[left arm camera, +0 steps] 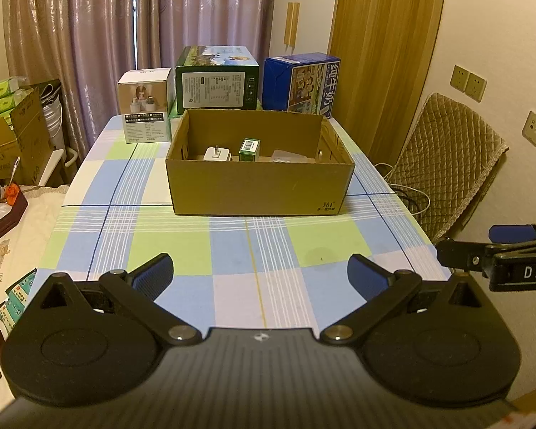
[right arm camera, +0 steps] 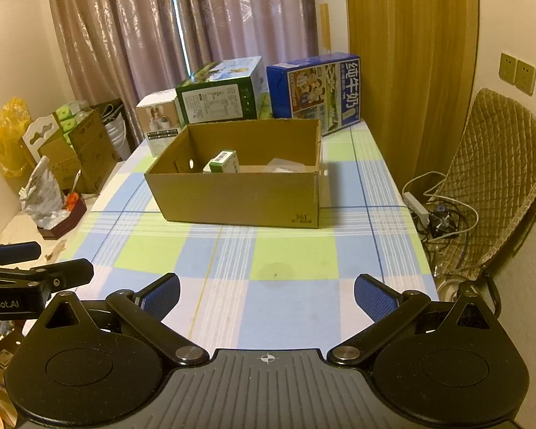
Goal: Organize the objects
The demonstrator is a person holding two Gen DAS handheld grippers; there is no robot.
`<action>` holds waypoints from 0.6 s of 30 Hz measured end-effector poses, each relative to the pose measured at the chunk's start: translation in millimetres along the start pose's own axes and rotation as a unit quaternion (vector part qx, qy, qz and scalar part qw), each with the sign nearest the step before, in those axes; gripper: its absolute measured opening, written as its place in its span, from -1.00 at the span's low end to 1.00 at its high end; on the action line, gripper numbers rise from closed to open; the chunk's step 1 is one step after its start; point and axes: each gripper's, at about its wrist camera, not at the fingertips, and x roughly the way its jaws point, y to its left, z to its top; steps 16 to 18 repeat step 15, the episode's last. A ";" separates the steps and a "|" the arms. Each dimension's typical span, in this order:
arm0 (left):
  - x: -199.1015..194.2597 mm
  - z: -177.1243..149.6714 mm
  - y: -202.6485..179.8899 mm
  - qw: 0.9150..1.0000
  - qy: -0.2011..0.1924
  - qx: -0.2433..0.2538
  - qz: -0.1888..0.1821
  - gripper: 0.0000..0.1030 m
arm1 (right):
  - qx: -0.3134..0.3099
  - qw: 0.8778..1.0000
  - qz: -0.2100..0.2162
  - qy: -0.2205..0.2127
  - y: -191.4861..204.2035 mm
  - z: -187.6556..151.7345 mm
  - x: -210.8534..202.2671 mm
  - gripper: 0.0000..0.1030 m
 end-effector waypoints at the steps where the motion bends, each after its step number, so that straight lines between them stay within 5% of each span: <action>1: 0.1 0.0 0.2 1.000 0.000 0.000 0.000 0.98 | 0.000 1.000 0.000 0.000 0.0 -0.1 0.2 0.96; 18: -4.1 -0.4 1.6 1.000 -0.014 -0.009 -0.011 0.98 | -0.001 1.000 0.000 0.000 1.5 0.0 -0.2 0.96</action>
